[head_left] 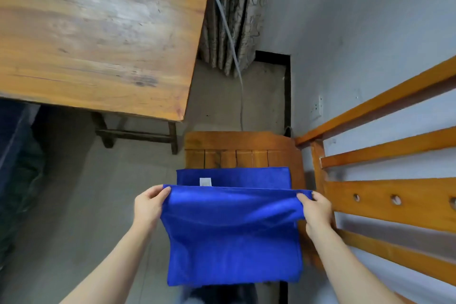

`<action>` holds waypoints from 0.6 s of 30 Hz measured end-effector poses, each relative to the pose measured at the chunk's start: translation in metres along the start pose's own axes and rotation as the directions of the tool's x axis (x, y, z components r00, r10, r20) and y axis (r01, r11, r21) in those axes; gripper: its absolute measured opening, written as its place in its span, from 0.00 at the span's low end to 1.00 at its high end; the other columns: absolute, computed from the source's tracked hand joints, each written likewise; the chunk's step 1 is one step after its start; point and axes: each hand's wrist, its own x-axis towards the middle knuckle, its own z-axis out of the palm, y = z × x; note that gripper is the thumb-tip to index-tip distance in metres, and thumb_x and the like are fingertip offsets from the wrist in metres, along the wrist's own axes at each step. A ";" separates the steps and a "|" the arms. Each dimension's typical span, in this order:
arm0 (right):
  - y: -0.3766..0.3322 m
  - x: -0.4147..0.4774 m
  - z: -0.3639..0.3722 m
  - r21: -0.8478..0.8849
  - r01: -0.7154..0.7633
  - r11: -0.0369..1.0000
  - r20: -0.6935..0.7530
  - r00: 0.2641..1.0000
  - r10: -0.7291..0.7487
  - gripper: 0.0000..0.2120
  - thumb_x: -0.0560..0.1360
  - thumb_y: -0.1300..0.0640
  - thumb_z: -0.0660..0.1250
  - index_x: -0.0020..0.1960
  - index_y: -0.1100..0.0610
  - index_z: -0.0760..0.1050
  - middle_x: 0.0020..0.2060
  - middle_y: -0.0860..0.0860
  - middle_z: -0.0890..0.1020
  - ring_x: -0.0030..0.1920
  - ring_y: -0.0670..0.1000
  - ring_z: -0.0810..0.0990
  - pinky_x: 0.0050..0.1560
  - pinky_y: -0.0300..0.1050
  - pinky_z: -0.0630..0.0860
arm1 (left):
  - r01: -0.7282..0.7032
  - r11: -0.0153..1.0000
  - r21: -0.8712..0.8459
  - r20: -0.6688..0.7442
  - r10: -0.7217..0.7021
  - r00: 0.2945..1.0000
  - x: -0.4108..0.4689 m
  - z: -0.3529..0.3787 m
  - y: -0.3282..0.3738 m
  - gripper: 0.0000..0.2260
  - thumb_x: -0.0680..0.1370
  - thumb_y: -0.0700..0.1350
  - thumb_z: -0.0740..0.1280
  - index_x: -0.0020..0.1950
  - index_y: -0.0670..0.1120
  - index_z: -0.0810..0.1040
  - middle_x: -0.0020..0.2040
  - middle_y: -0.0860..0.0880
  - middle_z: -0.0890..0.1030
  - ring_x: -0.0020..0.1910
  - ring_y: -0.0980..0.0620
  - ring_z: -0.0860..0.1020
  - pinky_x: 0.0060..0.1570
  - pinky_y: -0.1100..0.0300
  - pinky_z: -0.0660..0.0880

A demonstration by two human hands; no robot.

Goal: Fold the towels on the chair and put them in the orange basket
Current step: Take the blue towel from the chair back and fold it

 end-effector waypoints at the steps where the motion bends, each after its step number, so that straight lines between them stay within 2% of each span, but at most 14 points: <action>1: 0.000 0.015 0.012 -0.012 0.015 1.000 0.003 1.000 -0.015 0.10 0.75 0.65 0.65 0.53 0.72 0.73 0.49 0.71 0.77 0.45 0.68 0.77 0.46 0.57 0.76 | -0.003 1.000 0.002 -0.021 0.003 1.000 0.014 0.007 -0.005 0.04 0.75 0.36 0.67 0.49 0.39 0.79 0.41 0.48 0.78 0.46 0.48 0.75 0.48 0.58 0.69; 3: -0.003 0.038 0.031 -0.005 0.032 0.999 0.001 0.999 -0.032 0.09 0.75 0.65 0.65 0.51 0.71 0.74 0.49 0.70 0.78 0.45 0.68 0.78 0.45 0.54 0.75 | 0.008 1.000 -0.015 -0.049 -0.009 0.999 0.035 0.020 -0.010 0.04 0.76 0.36 0.66 0.50 0.40 0.78 0.43 0.47 0.78 0.45 0.49 0.75 0.47 0.58 0.70; 6: 0.001 0.071 0.055 -0.029 0.072 0.997 0.012 0.997 -0.072 0.03 0.74 0.65 0.66 0.42 0.64 0.75 0.37 0.58 0.80 0.41 0.57 0.76 0.43 0.47 0.72 | 0.033 0.999 -0.002 -0.088 -0.033 0.996 0.067 0.036 -0.022 0.07 0.76 0.36 0.66 0.54 0.38 0.77 0.46 0.45 0.78 0.46 0.48 0.75 0.45 0.59 0.72; 8: 0.005 0.086 0.065 -0.079 0.109 0.991 0.013 0.994 -0.108 0.03 0.74 0.64 0.67 0.42 0.60 0.74 0.34 0.51 0.76 0.42 0.54 0.75 0.43 0.45 0.71 | 0.030 0.999 0.016 -0.094 -0.028 0.995 0.080 0.041 -0.029 0.08 0.76 0.36 0.66 0.54 0.37 0.78 0.42 0.46 0.79 0.42 0.49 0.75 0.42 0.60 0.72; 9: 0.005 0.091 0.068 -0.114 0.135 0.984 0.014 0.991 -0.135 0.03 0.74 0.64 0.67 0.42 0.59 0.74 0.34 0.50 0.76 0.42 0.55 0.75 0.44 0.45 0.71 | 0.030 0.999 0.019 -0.100 -0.027 0.995 0.085 0.043 -0.032 0.07 0.76 0.35 0.66 0.53 0.37 0.79 0.39 0.49 0.78 0.39 0.51 0.75 0.40 0.62 0.72; 12: 0.008 0.100 0.071 -0.244 0.212 0.946 0.033 0.977 -0.211 0.03 0.74 0.63 0.67 0.42 0.59 0.74 0.38 0.54 0.77 0.45 0.58 0.77 0.45 0.46 0.71 | 0.041 0.999 0.024 -0.123 -0.038 0.992 0.091 0.046 -0.031 0.06 0.76 0.36 0.66 0.52 0.41 0.78 0.38 0.50 0.77 0.38 0.54 0.74 0.39 0.65 0.71; 14: 0.008 0.101 0.071 -0.338 0.246 0.909 0.055 0.969 -0.241 0.02 0.74 0.62 0.67 0.44 0.60 0.74 0.42 0.57 0.79 0.45 0.58 0.77 0.44 0.43 0.69 | 0.044 0.997 0.061 -0.113 -0.037 0.993 0.094 0.048 -0.027 0.08 0.76 0.36 0.66 0.54 0.39 0.78 0.44 0.46 0.78 0.40 0.52 0.75 0.41 0.62 0.73; 16: 0.005 0.098 0.071 -0.474 0.291 0.831 0.068 0.953 -0.295 0.07 0.75 0.62 0.66 0.52 0.61 0.75 0.50 0.59 0.79 0.47 0.57 0.76 0.44 0.41 0.67 | 0.059 0.992 0.110 -0.091 -0.049 0.995 0.098 0.049 -0.025 0.09 0.76 0.36 0.66 0.55 0.38 0.78 0.48 0.45 0.78 0.46 0.48 0.75 0.46 0.58 0.72; 18: 0.001 0.095 0.072 -0.621 0.360 0.696 0.115 0.921 -0.373 0.17 0.76 0.61 0.65 0.64 0.59 0.70 0.59 0.59 0.73 0.56 0.59 0.74 0.48 0.44 0.69 | 0.061 0.984 0.169 -0.052 -0.053 0.997 0.103 0.049 -0.023 0.09 0.76 0.35 0.66 0.55 0.39 0.78 0.47 0.46 0.78 0.47 0.48 0.74 0.45 0.57 0.72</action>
